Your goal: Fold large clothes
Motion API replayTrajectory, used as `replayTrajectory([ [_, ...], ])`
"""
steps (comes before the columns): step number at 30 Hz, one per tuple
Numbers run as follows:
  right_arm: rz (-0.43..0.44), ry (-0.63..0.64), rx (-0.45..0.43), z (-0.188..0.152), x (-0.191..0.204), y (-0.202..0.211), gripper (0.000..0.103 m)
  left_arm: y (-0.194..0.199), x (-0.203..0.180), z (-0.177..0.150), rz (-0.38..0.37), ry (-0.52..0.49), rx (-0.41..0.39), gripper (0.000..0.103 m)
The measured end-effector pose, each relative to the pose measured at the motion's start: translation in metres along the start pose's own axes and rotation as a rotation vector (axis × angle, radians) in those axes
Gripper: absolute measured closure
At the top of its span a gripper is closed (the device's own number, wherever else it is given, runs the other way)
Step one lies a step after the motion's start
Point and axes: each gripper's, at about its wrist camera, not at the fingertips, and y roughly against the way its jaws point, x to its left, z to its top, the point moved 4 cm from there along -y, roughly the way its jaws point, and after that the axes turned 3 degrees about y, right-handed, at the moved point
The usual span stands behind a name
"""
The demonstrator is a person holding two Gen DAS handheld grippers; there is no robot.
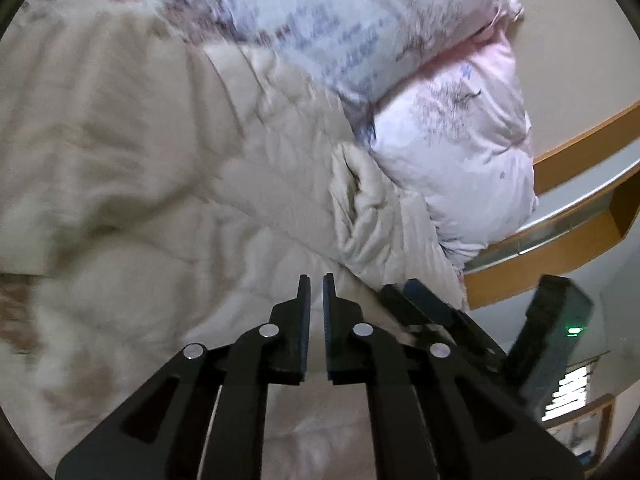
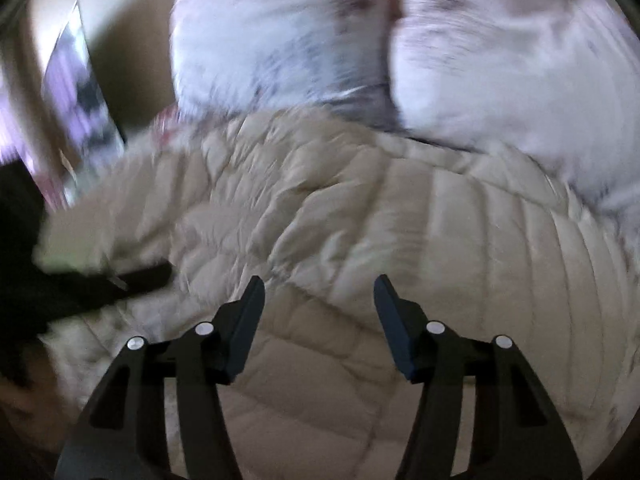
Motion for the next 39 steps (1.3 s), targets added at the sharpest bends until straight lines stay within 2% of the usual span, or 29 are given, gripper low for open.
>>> replayTrajectory([
  [1, -0.016, 0.034, 0.006, -0.001, 0.007, -0.005, 0.045, 0.007, 0.003, -0.001, 0.013, -0.008, -0.013, 0.091],
  [2, -0.045, 0.071, 0.011, 0.0, 0.013, -0.011, 0.045, 0.014, 0.006, -0.001, 0.03, -0.014, -0.026, 0.069],
  [3, -0.079, 0.09, 0.015, 0.001, 0.016, -0.016, 0.049, 0.025, 0.011, -0.001, 0.054, -0.021, -0.047, 0.043],
  [4, -0.108, 0.098, 0.023, 0.002, 0.016, -0.022, 0.066, 0.038, 0.018, -0.002, 0.091, -0.032, -0.082, 0.036],
  [6, -0.11, 0.062, 0.067, 0.003, 0.009, -0.035, 0.097, 0.058, 0.028, -0.004, 0.133, -0.068, -0.129, 0.033],
  [8, -0.078, 0.009, 0.05, 0.007, 0.002, -0.035, 0.099, 0.074, 0.04, -0.006, 0.167, -0.077, -0.154, 0.03],
  [12, -0.014, -0.028, -0.038, 0.016, 0.007, -0.01, 0.099, 0.112, 0.075, -0.004, 0.241, -0.057, -0.212, 0.028],
  [15, 0.032, 0.002, -0.027, 0.015, 0.024, -0.008, 0.099, 0.13, 0.1, -0.003, 0.267, -0.009, -0.237, 0.028],
  [17, 0.033, 0.034, 0.029, 0.009, 0.035, -0.022, 0.098, 0.136, 0.113, -0.004, 0.269, 0.029, -0.241, 0.028],
  [19, 0.02, 0.055, 0.106, 0.001, 0.04, -0.038, 0.087, 0.144, 0.126, -0.006, 0.267, 0.075, -0.25, 0.028],
  [20, 0.012, 0.061, 0.125, -0.003, 0.042, -0.041, 0.085, 0.147, 0.131, -0.008, 0.261, 0.091, -0.255, 0.028],
  [22, 0.037, 0.056, 0.127, -0.001, 0.044, -0.037, 0.058, 0.154, 0.14, -0.01, 0.247, 0.124, -0.265, 0.028],
  [23, 0.079, 0.031, 0.11, 0.003, 0.045, -0.03, 0.055, 0.157, 0.144, -0.011, 0.244, 0.138, -0.272, 0.028],
  [26, 0.141, -0.023, 0.028, 0.016, 0.044, -0.013, 0.057, 0.166, 0.155, -0.012, 0.235, 0.182, -0.296, 0.029],
  [28, 0.131, -0.06, 0.001, 0.023, 0.04, -0.014, 0.066, 0.17, 0.16, -0.012, 0.23, 0.212, -0.311, 0.029],
  [30, 0.133, -0.103, 0.023, 0.025, 0.034, -0.025, 0.07, 0.174, 0.165, -0.011, 0.23, 0.236, -0.327, 0.029],
  [33, 0.146, -0.129, 0.144, 0.018, 0.03, -0.058, 0.07, 0.18, 0.177, -0.008, 0.234, 0.301, -0.365, 0.029],
  [39, 0.207, -0.187, 0.162, 0.015, 0.026, -0.054, 0.064, 0.192, 0.196, 0.005, 0.227, 0.412, -0.439, 0.029],
])
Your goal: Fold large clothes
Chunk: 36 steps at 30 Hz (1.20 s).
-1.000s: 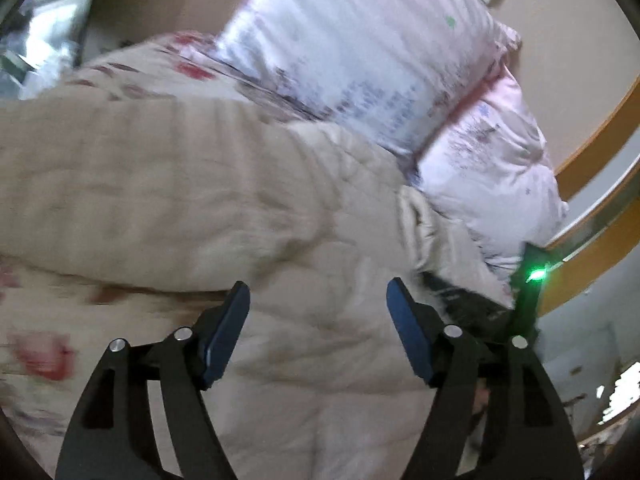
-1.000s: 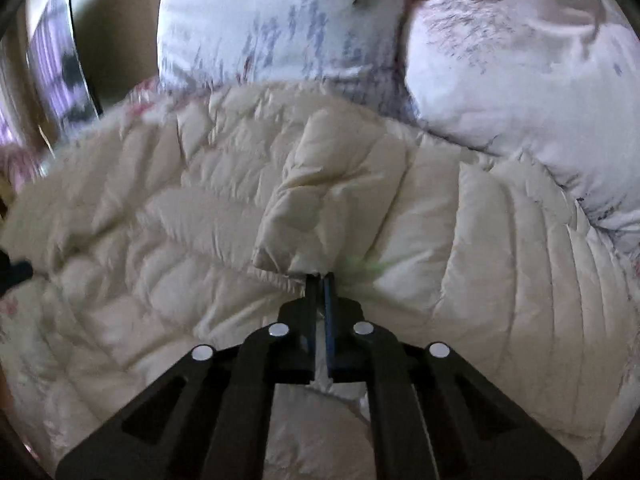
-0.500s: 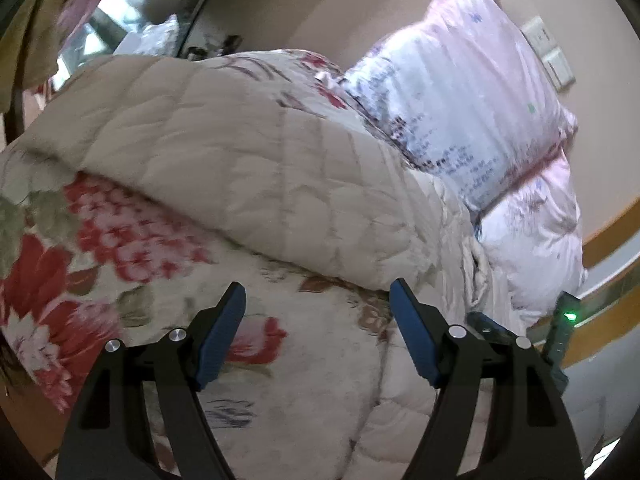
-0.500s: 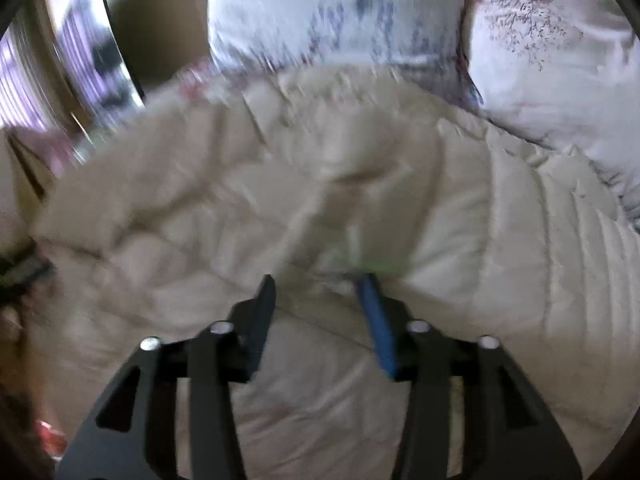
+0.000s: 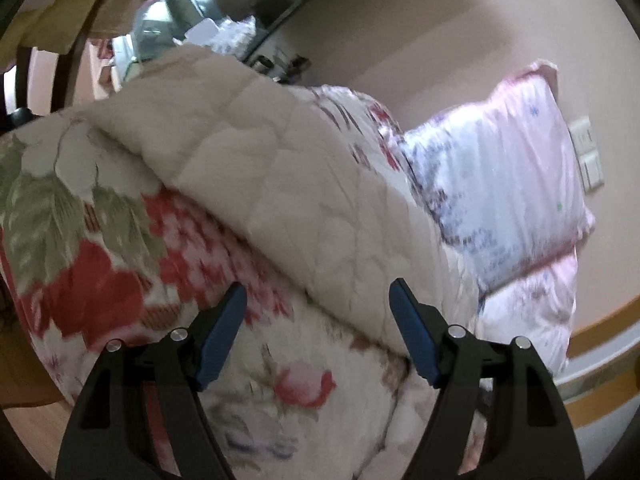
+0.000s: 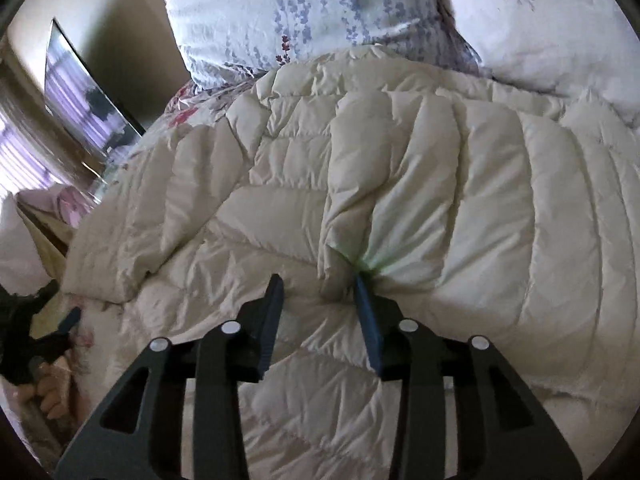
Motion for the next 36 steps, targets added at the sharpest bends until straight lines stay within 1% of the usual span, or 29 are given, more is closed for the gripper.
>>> replayTrajectory([
  [2, 0.029, -0.021, 0.007, 0.001, -0.003, 0.005, 0.062, -0.002, 0.005, 0.009, 0.002, 0.034, -0.018, 0.031],
  [4, 0.047, -0.024, 0.0, -0.007, 0.0, 0.015, 0.055, -0.005, 0.012, 0.017, 0.007, 0.081, -0.036, 0.036],
  [6, 0.054, -0.016, -0.012, -0.015, 0.002, 0.028, 0.051, -0.007, 0.017, 0.024, 0.006, 0.114, -0.054, 0.046],
  [7, 0.058, -0.013, -0.02, -0.018, 0.002, 0.035, 0.051, -0.007, 0.02, 0.027, 0.007, 0.124, -0.06, 0.049],
  [9, 0.062, -0.019, -0.031, -0.024, -0.003, 0.046, 0.051, -0.008, 0.024, 0.031, 0.009, 0.148, -0.066, 0.058],
  [10, 0.065, -0.028, -0.039, -0.027, -0.006, 0.053, 0.051, -0.008, 0.027, 0.034, 0.008, 0.161, -0.067, 0.06],
  [12, 0.071, -0.047, -0.056, -0.033, -0.016, 0.065, 0.049, -0.008, 0.029, 0.039, 0.015, 0.168, -0.071, 0.076],
  [13, 0.066, -0.062, -0.066, -0.036, -0.022, 0.072, 0.047, -0.008, 0.029, 0.04, 0.018, 0.167, -0.073, 0.081],
  [14, 0.063, -0.071, -0.07, -0.039, -0.026, 0.076, 0.047, -0.009, 0.027, 0.042, 0.021, 0.164, -0.075, 0.088],
  [17, 0.052, -0.086, -0.079, -0.045, -0.038, 0.085, 0.045, -0.006, 0.014, 0.05, 0.024, 0.125, -0.096, 0.094],
  [20, 0.046, -0.092, -0.081, -0.052, -0.047, 0.091, 0.043, 0.001, -0.018, 0.055, 0.002, 0.04, -0.124, 0.096],
  [22, 0.046, -0.097, -0.086, -0.058, -0.051, 0.096, 0.043, 0.005, -0.05, 0.053, -0.023, -0.044, -0.141, 0.096],
  [25, 0.044, -0.109, -0.099, -0.064, -0.058, 0.104, 0.041, 0.011, -0.107, 0.038, -0.081, -0.197, -0.152, 0.096],
  [27, 0.04, -0.12, -0.108, -0.066, -0.062, 0.109, 0.04, 0.01, -0.143, 0.02, -0.126, -0.295, -0.141, 0.096],
  [28, 0.038, -0.125, -0.111, -0.066, -0.064, 0.11, 0.04, 0.008, -0.166, 0.006, -0.161, -0.36, -0.122, 0.096],
  [30, 0.031, -0.139, -0.117, -0.068, -0.069, 0.112, 0.04, 0.0, -0.21, -0.032, -0.237, -0.485, -0.06, 0.096],
  [33, 0.014, -0.161, -0.123, -0.07, -0.077, 0.112, 0.04, -0.017, -0.251, -0.082, -0.319, -0.606, 0.039, 0.096],
  [35, -0.004, -0.177, -0.126, -0.073, -0.084, 0.114, 0.04, -0.035, -0.274, -0.125, -0.357, -0.69, 0.142, 0.096],
  [36, -0.016, -0.183, -0.128, -0.074, -0.087, 0.115, 0.04, -0.047, -0.283, -0.15, -0.368, -0.727, 0.211, 0.096],
])
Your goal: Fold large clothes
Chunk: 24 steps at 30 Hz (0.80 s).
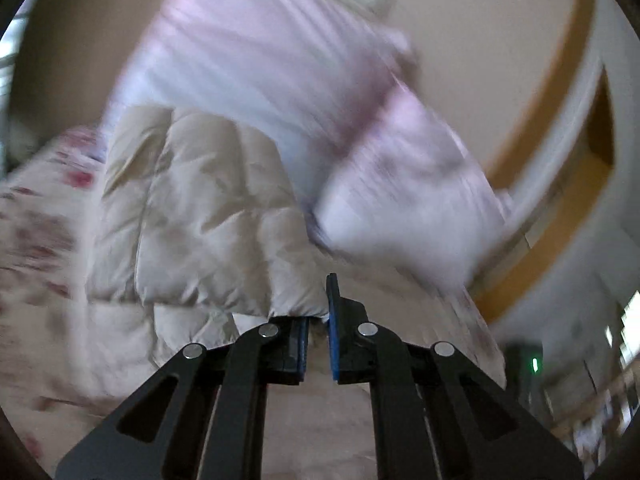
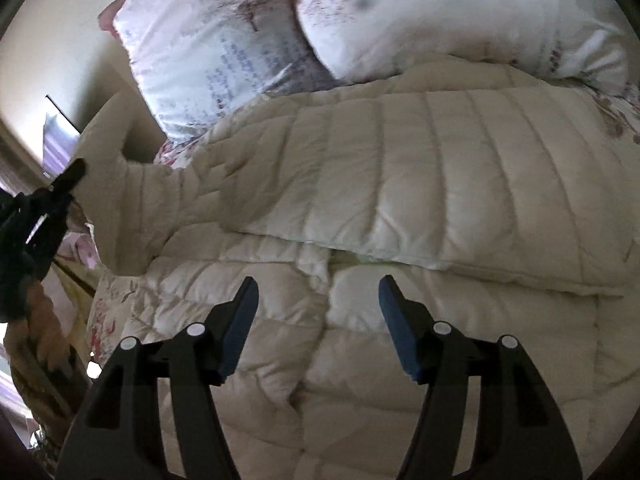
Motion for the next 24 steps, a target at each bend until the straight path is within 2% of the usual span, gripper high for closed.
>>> replayTrajectory([
  [3, -0.026, -0.015, -0.01, -0.001, -0.01, 0.002, 0.04, -0.042, -0.024, -0.028, -0.037, -0.05, 0.15, 0.094],
  [6, -0.044, -0.028, -0.021, 0.001, -0.018, 0.005, 0.04, -0.061, -0.039, -0.054, -0.054, -0.119, 0.262, 0.092],
  [7, -0.053, -0.024, -0.026, 0.002, -0.019, 0.006, 0.04, -0.061, -0.045, -0.06, -0.068, -0.135, 0.283, 0.088],
  [8, -0.059, -0.016, -0.029, 0.004, -0.019, 0.007, 0.04, -0.058, -0.047, -0.064, -0.083, -0.147, 0.297, 0.071],
  [9, -0.064, -0.004, -0.035, 0.006, -0.017, 0.007, 0.04, -0.055, -0.047, -0.066, -0.09, -0.149, 0.298, 0.046],
  [11, -0.056, 0.04, -0.052, 0.01, -0.007, 0.009, 0.04, -0.035, -0.04, -0.062, -0.108, -0.125, 0.257, 0.027],
  [14, -0.032, 0.14, -0.077, 0.015, 0.02, 0.01, 0.04, -0.006, -0.015, -0.046, -0.09, -0.073, 0.19, 0.027],
  [16, -0.034, 0.216, -0.086, 0.017, 0.04, 0.007, 0.04, 0.011, 0.008, -0.041, -0.022, -0.043, 0.152, 0.027],
  [19, -0.081, 0.389, -0.105, 0.015, 0.079, -0.004, 0.04, 0.024, 0.037, -0.043, 0.106, -0.025, 0.147, 0.027],
  [22, -0.165, 0.558, -0.125, 0.01, 0.115, -0.023, 0.041, 0.029, 0.055, -0.05, 0.158, -0.016, 0.163, 0.027],
  [24, -0.221, 0.621, -0.128, 0.008, 0.125, -0.035, 0.041, 0.033, 0.062, -0.057, 0.185, -0.017, 0.174, 0.027],
])
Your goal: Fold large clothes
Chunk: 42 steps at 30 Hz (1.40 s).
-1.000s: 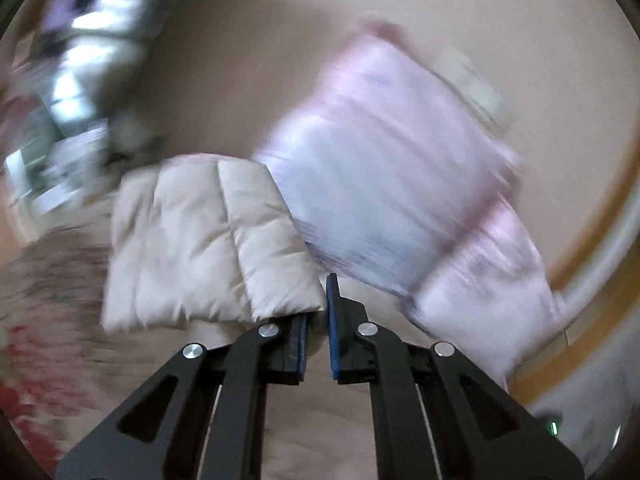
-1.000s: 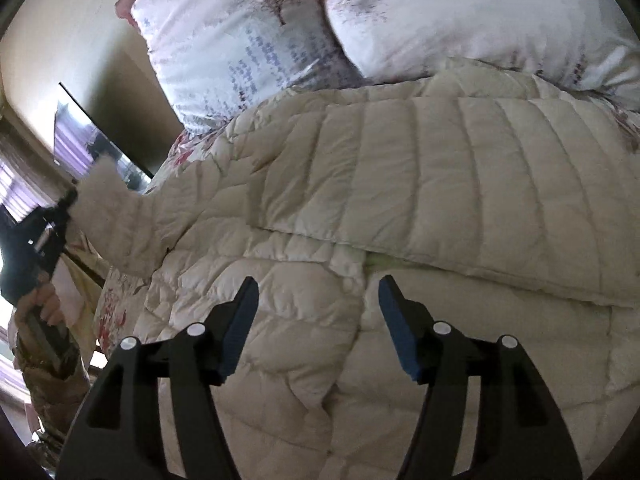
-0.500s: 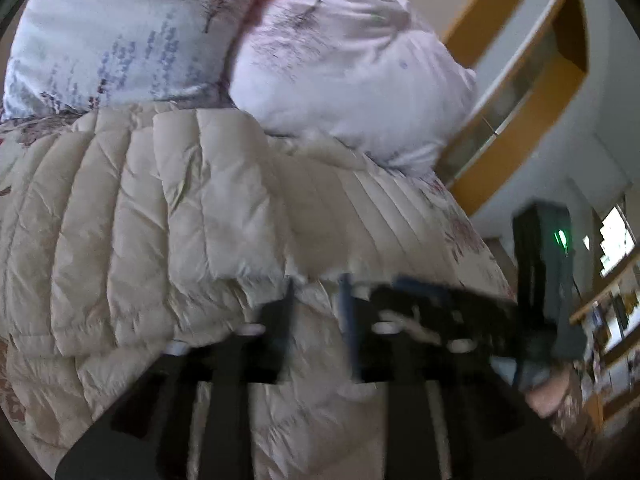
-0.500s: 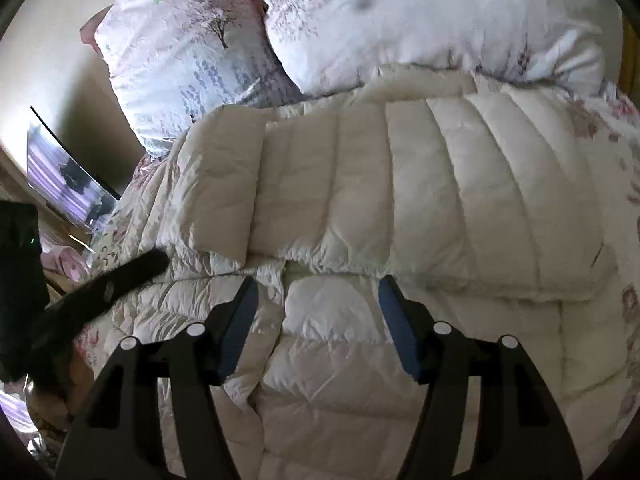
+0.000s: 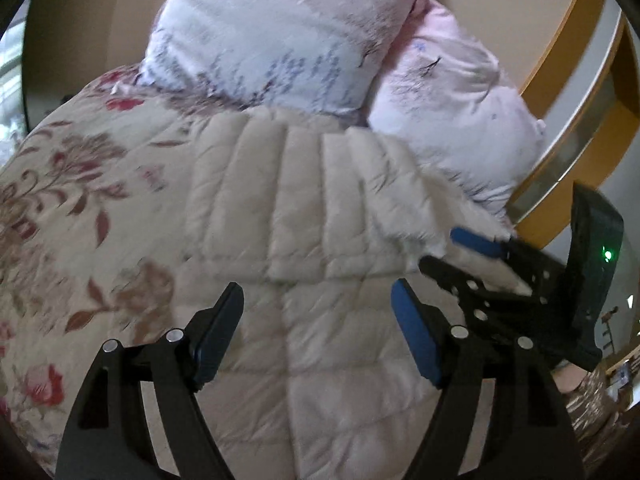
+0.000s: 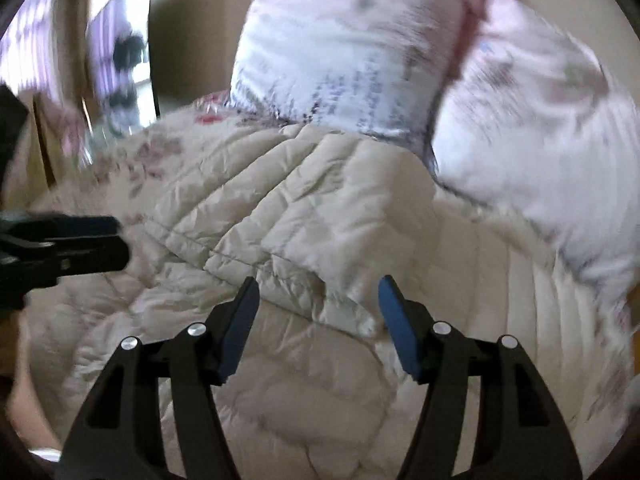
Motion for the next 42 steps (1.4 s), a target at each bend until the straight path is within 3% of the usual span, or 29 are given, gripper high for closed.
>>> replayTrajectory([
  [2, -0.091, 0.04, 0.016, 0.003, 0.005, -0.013, 0.045, -0.003, 0.004, -0.006, 0.004, 0.003, 0.006, 0.027],
  [3, -0.127, 0.043, 0.022, 0.003, 0.004, -0.018, 0.056, -0.004, 0.006, -0.006, 0.005, 0.007, 0.011, 0.027],
  [4, -0.166, 0.027, 0.033, 0.004, -0.001, -0.025, 0.076, -0.006, 0.006, -0.007, 0.004, 0.008, 0.015, 0.027],
  [6, -0.166, -0.049, 0.045, 0.003, -0.015, -0.028, 0.094, -0.009, 0.006, -0.009, 0.005, 0.004, 0.021, 0.027],
  [7, -0.147, -0.131, 0.038, 0.001, -0.028, -0.026, 0.096, -0.008, 0.007, -0.011, 0.005, 0.003, 0.023, 0.027],
  [12, -0.09, -0.44, -0.038, -0.012, -0.082, 0.004, 0.098, -0.009, 0.007, -0.016, 0.001, -0.004, 0.027, 0.027],
  [15, -0.003, -0.619, -0.025, -0.036, -0.107, 0.011, 0.096, -0.011, 0.009, -0.018, 0.005, -0.01, 0.033, 0.027],
  [19, 0.072, -0.749, 0.023, -0.062, -0.128, 0.003, 0.078, -0.014, 0.01, -0.021, 0.008, -0.014, 0.045, 0.027],
  [22, 0.117, -0.839, 0.022, -0.072, -0.142, 0.0, 0.071, -0.012, 0.01, -0.024, 0.011, -0.019, 0.045, 0.027],
  [26, 0.103, -0.923, 0.016, -0.08, -0.157, -0.006, 0.071, -0.009, 0.013, -0.026, 0.023, -0.016, 0.042, 0.027],
  [27, 0.103, -0.936, 0.013, -0.081, -0.161, -0.007, 0.075, -0.008, 0.014, -0.026, 0.026, -0.014, 0.04, 0.027],
  [28, 0.103, -0.946, 0.008, -0.082, -0.165, -0.009, 0.091, -0.008, 0.015, -0.026, 0.028, -0.013, 0.04, 0.027],
  [29, 0.105, -0.946, 0.002, -0.083, -0.168, -0.009, 0.095, -0.007, 0.016, -0.027, 0.032, -0.012, 0.039, 0.027],
  [36, 0.075, -0.92, -0.029, -0.09, -0.158, 0.016, 0.097, 0.003, 0.028, -0.031, 0.058, -0.019, 0.03, 0.027],
  [42, 0.062, -0.926, 0.081, -0.104, -0.156, -0.005, 0.093, 0.014, 0.04, -0.034, 0.065, -0.009, 0.023, 0.027],
])
